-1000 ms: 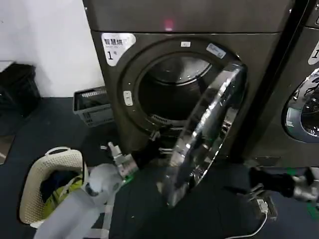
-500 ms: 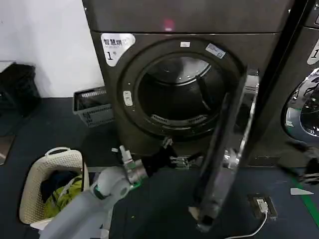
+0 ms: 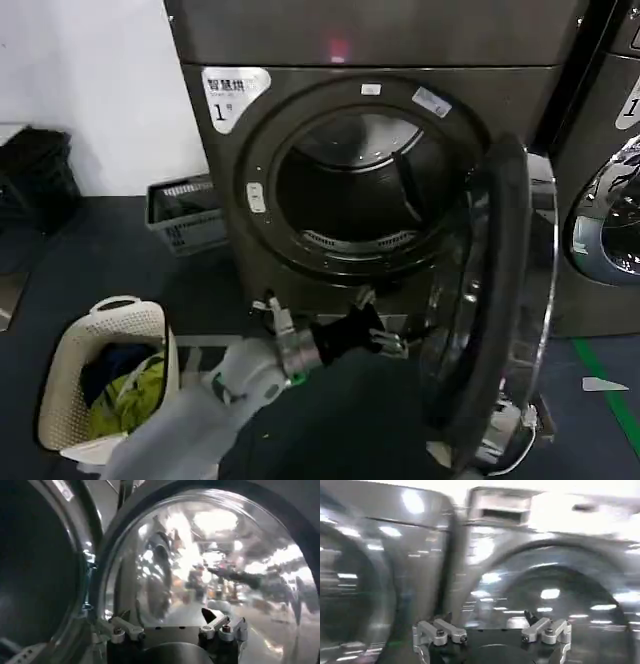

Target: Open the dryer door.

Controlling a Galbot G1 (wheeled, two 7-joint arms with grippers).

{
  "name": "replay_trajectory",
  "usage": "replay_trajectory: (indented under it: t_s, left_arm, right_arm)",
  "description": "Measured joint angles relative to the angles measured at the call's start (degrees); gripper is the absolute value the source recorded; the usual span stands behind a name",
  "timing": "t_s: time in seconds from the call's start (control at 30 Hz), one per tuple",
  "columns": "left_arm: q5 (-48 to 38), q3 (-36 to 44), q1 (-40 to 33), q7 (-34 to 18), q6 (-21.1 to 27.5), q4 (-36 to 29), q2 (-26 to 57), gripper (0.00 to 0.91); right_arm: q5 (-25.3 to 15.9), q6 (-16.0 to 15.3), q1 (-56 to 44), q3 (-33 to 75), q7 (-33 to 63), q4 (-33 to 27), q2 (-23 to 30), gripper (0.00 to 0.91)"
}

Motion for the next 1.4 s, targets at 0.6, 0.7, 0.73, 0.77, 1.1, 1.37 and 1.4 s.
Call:
replay_trajectory:
  t_s: [0.6,0.7,0.73,0.77,1.1,1.37,1.4]
  left_arm:
    - [1.4,8.0,-4.8,-0.1,-0.3,6.3,-9.5,0.907]
    - [1.5,9.2,-5.9,-0.1,-0.5,7.9,-11.6,0.907]
    - [1.5,9.5,-6.3,-0.1,-0.5,8.4,-12.1,0.907]
    - [1.5,9.7,-6.6,-0.1,-0.5,8.9,-12.8,0.907]
    - [2.2,11.4,-10.7,-0.9,-1.6,15.4,-19.1,0.907]
    - [3.7,12.2,-12.9,-1.3,-2.5,20.9,-23.6,0.907]
    - [3.7,12.2,-13.1,-1.4,-2.5,21.5,-24.2,0.907]
  right_arm:
    - [-4.2,-7.2,-4.5,11.4,18.2,0.8,1.6,0.907]
    - [-4.2,-7.6,-4.8,12.7,18.5,0.5,1.3,0.907]
    - [-4.2,-7.7,-5.0,13.3,18.6,0.2,1.2,0.907]
    - [-4.2,-7.7,-5.1,13.8,18.7,0.1,1.2,0.907]
    - [-5.6,-5.4,-6.6,17.8,18.6,-0.4,1.7,0.907]
    - [-4.7,-4.9,-8.0,19.9,18.6,0.3,1.8,0.907]
    - [-4.3,-5.3,-8.1,20.1,18.9,0.5,1.8,0.907]
